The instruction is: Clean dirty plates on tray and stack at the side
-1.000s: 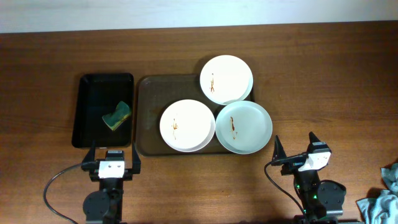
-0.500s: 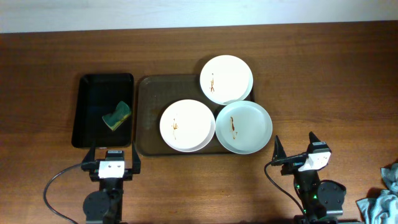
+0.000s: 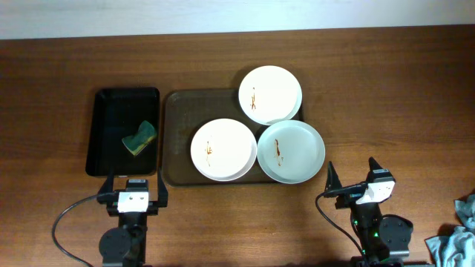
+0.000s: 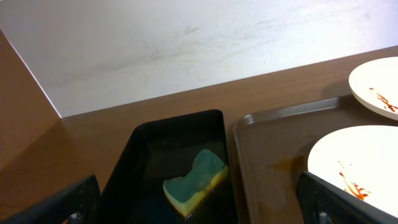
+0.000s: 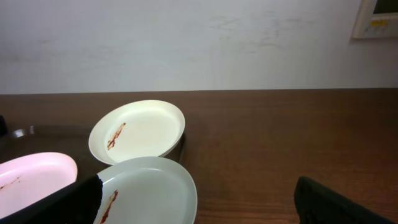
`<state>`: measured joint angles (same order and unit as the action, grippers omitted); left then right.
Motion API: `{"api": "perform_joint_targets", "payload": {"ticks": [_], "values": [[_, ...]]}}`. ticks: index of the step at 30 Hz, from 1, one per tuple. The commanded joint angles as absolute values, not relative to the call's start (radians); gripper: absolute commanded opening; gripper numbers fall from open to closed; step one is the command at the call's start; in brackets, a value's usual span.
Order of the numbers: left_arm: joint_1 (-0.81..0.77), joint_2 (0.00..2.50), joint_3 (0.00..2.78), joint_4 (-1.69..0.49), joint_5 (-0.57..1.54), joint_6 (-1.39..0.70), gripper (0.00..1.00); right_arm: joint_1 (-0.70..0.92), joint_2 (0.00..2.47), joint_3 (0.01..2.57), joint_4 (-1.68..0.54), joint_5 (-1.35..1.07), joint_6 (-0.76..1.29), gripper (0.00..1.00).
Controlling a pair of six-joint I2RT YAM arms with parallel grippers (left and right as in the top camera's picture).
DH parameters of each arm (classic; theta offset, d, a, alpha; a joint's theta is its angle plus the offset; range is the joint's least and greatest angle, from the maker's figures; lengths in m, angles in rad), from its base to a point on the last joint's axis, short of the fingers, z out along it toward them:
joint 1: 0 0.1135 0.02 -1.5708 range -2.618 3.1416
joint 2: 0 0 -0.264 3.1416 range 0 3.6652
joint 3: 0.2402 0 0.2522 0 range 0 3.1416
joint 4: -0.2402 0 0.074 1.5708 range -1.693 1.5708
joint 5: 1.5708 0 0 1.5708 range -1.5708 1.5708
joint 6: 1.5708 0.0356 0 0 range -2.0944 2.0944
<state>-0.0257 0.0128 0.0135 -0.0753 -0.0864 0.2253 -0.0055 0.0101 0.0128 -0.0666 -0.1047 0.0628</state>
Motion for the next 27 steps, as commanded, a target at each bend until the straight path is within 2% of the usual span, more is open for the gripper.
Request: {"api": "perform_joint_targets", "payload": {"ticks": [1, 23, 27], "values": [[-0.030, 0.005, 0.009, -0.076, -0.083, 0.241, 0.99, 0.000, 0.004, 0.006, -0.070, -0.100, 0.060, 0.98], [-0.030, 0.005, 0.009, -0.073, -0.091, 0.238, 0.99, 0.000, 0.004, 0.006, -0.067, -0.100, 0.060, 0.98], [-0.030, 0.005, 0.009, -0.071, 0.075, 0.233, 0.99, 0.000, 0.004, 0.006, -0.067, -0.092, 0.059, 0.98]]}}
